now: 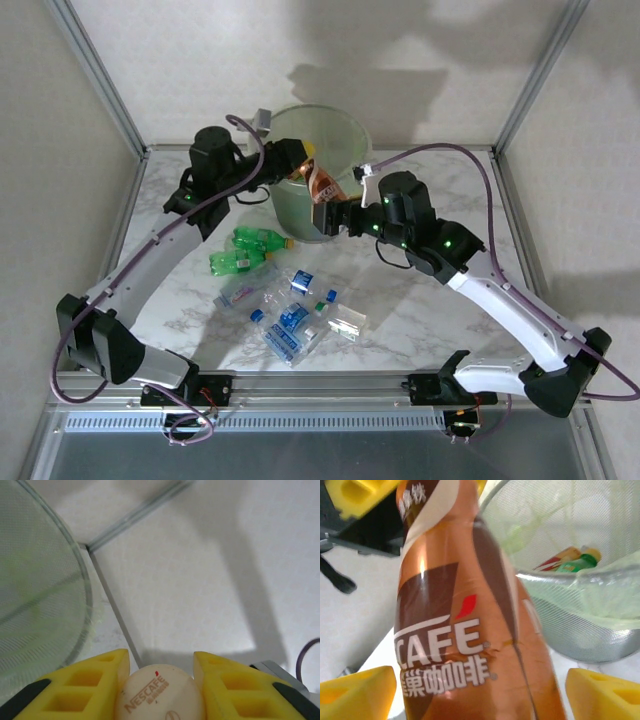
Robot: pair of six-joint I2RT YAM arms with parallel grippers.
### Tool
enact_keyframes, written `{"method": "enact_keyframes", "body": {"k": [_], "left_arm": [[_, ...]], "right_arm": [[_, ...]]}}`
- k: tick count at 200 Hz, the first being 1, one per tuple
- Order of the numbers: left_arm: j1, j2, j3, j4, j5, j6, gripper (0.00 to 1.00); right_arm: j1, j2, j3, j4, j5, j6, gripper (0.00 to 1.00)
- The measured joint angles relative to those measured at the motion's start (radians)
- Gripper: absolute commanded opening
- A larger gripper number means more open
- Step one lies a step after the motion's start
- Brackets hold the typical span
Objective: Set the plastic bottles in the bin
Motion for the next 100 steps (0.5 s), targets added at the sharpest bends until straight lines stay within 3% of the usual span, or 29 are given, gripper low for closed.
{"method": "enact_keyframes", "body": {"k": [34,72,100], "left_arm": [[0.079,-0.059,-0.099,0.175,-0.068,-0.139,0.20],[0.089,-0.101,-0.205,0.410,-0.115,-0.289,0.18],[0.089,-0.114,-0.277,0.554,-0.150,-0.374,0.18]], "right_arm": [[-0.060,-0.024,0.004,0.062,-0.077,0.087,0.99],[-0.242,-0.053,-0.090,0.332,-0.356,0.299,0.99],[-0.278,-0.042,-0.141,0.511,-0.508,0.449,0.99]]}}
